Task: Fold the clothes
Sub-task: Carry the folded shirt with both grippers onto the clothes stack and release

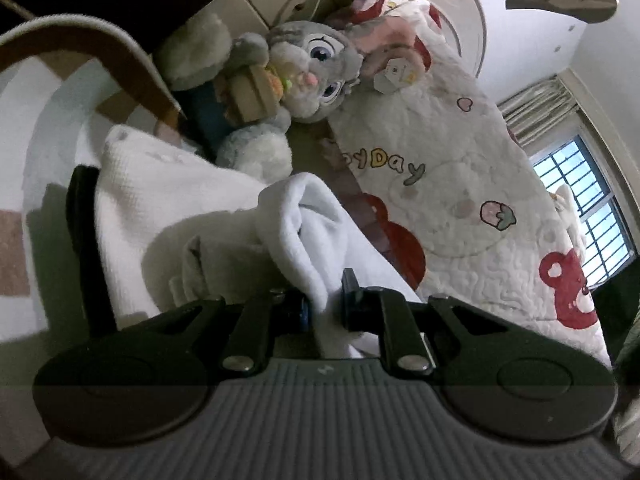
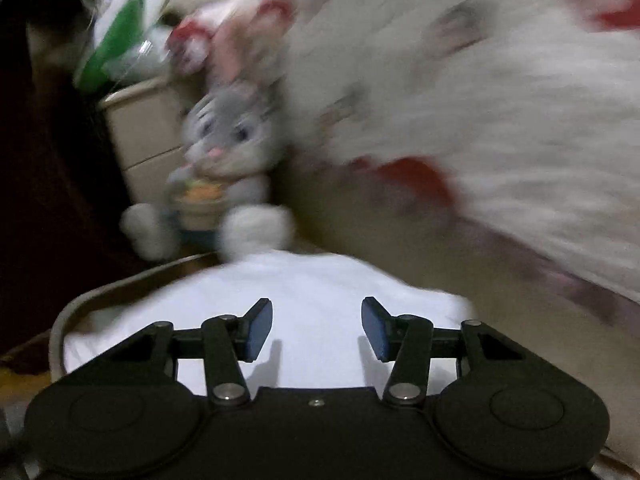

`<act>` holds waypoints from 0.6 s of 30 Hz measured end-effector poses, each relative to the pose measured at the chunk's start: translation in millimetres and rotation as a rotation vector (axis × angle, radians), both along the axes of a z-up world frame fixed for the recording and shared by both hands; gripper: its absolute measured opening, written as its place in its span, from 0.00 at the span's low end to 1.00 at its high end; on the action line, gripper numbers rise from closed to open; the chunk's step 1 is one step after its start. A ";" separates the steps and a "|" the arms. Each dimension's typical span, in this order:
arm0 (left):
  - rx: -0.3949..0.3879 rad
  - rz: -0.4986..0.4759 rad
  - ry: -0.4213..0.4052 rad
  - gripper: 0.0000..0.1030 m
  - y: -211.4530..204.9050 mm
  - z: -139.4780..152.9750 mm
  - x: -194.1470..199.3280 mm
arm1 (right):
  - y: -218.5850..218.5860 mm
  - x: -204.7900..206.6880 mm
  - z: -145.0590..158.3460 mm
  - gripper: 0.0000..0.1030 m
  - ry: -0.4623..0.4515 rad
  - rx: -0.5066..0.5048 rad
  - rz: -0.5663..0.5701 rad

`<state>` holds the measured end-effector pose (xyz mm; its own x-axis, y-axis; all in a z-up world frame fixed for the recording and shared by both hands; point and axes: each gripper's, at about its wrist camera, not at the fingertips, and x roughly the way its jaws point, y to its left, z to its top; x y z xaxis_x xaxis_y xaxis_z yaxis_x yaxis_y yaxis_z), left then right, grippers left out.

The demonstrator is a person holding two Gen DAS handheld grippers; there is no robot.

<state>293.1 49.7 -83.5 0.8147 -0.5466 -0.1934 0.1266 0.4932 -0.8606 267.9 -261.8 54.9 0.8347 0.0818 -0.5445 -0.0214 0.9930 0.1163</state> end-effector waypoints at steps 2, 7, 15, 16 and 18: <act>0.017 -0.001 0.005 0.16 2.1 3.5 1.7 | -25.9 -57.0 -18.4 0.61 -0.040 0.159 -0.011; 0.063 -0.006 0.024 0.27 7.7 11.1 8.7 | -55.8 -82.1 -83.2 0.63 0.027 0.622 0.042; -0.004 -0.009 0.017 0.12 24.0 7.9 16.4 | -30.7 -60.0 -107.3 0.36 0.010 0.845 0.200; -0.060 -0.015 -0.005 0.12 26.6 9.9 14.8 | -25.7 -58.5 -99.1 0.22 -0.023 0.828 0.219; -0.216 -0.029 -0.042 0.12 34.7 12.4 12.1 | -16.1 -53.9 -80.7 0.20 -0.077 0.787 0.255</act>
